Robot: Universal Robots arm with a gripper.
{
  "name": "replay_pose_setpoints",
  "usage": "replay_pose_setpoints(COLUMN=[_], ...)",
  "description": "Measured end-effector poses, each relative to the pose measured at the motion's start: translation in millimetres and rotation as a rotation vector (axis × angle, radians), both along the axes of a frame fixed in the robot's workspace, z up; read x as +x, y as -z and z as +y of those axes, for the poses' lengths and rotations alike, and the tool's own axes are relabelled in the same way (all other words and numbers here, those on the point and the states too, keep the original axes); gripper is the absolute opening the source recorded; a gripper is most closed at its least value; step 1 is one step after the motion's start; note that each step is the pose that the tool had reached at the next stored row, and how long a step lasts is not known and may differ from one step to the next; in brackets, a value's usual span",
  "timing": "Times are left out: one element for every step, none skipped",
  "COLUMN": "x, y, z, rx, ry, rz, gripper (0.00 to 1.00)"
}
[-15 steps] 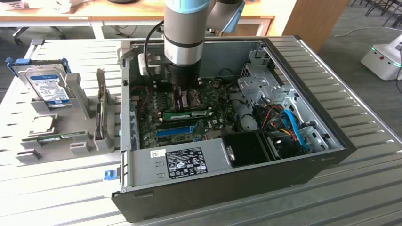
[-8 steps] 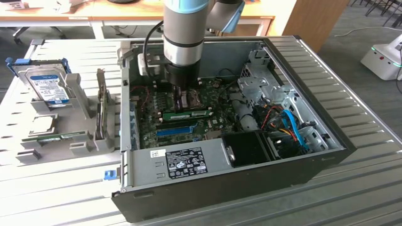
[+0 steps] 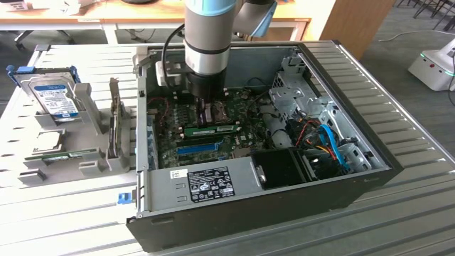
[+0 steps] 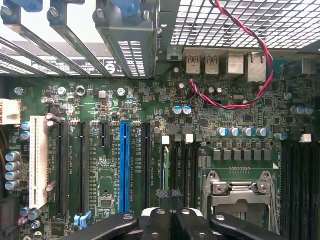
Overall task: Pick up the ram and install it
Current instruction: 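Press down the ram until it locks into place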
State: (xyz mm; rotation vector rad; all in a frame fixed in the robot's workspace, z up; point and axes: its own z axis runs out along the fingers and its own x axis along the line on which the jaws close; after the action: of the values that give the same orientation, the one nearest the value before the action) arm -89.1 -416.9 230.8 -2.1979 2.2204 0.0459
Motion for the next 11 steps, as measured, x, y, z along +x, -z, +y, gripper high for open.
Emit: replay_pose_setpoints(x=[0.0, 0.0, 0.0, 0.0, 0.0, 0.0, 0.0, 0.0, 0.0, 0.0, 0.0], y=[0.4, 0.8, 1.2, 1.6, 2.0, 2.3, 2.5, 2.8, 3.0, 3.1, 3.1], z=[0.0, 0.0, 0.0, 0.0, 0.0, 0.0, 0.0, 0.0, 0.0, 0.0, 0.0], rx=[0.0001, 0.0001, 0.0001, 0.0001, 0.0000, -0.0001, -0.0002, -0.0001, -0.0001, -0.0001, -0.0001], ry=[0.000, 0.000, 0.000, 0.000, 0.000, 0.000, 0.000, 0.000, 0.000, 0.000, 0.000], rz=[-0.0001, -0.0001, 0.0000, 0.0000, 0.0000, 0.0000, 0.0001, 0.0000, 0.0000, 0.0001, 0.0001], gripper=[0.11, 0.11, 0.11, 0.11, 0.11, 0.11, 0.11, 0.11, 0.11, 0.11, 0.11])
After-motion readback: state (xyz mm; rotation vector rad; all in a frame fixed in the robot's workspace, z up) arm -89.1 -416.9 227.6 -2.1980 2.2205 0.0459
